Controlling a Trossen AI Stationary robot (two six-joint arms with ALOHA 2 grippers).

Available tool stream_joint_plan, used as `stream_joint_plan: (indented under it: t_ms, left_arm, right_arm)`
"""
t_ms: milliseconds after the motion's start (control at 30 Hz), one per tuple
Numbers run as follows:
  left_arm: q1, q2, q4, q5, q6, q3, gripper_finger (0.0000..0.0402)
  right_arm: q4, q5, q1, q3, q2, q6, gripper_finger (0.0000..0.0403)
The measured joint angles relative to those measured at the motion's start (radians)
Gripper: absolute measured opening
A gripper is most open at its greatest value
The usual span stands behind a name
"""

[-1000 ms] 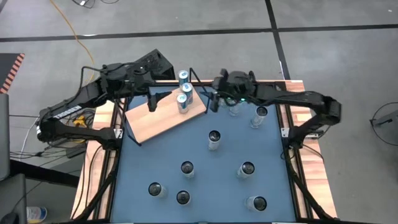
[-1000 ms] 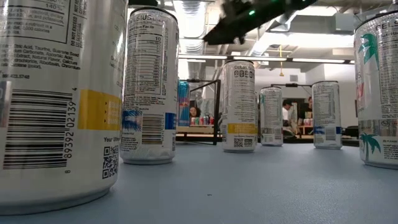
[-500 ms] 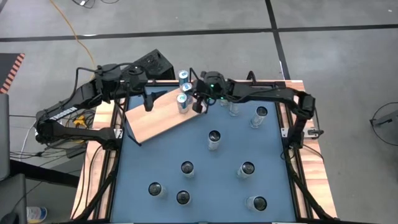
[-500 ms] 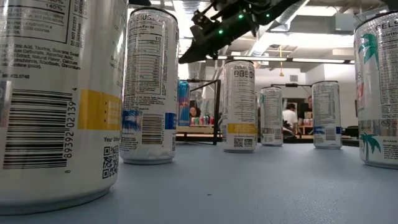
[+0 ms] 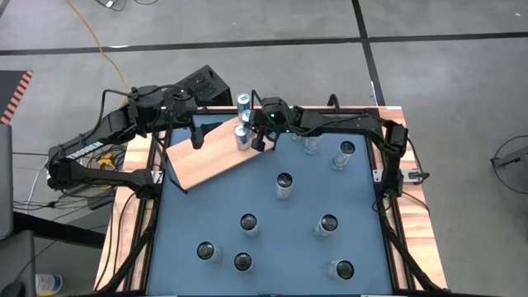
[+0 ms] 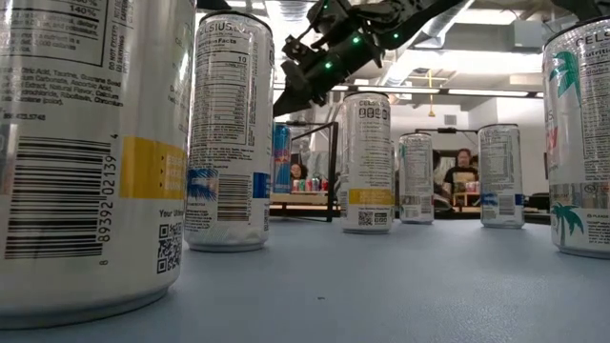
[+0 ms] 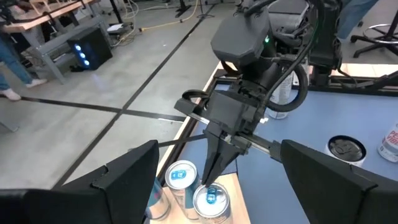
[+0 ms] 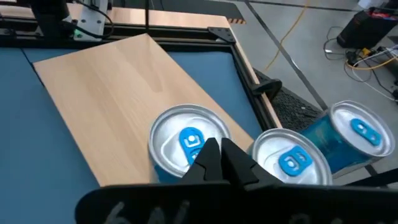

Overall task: Place canned beverage on shelf
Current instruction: Adjust the blue soda cans on the shelf

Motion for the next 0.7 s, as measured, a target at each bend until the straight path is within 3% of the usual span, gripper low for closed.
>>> stream_joint_plan:
  t_ms: [700]
  left_arm:
    - [0.000, 0.000, 0.002, -0.002, 0.001, -0.001, 0.0325]
  right_arm:
    - [0.013, 0.046, -0.030, 0.008, -0.019, -0.037, 0.0000]
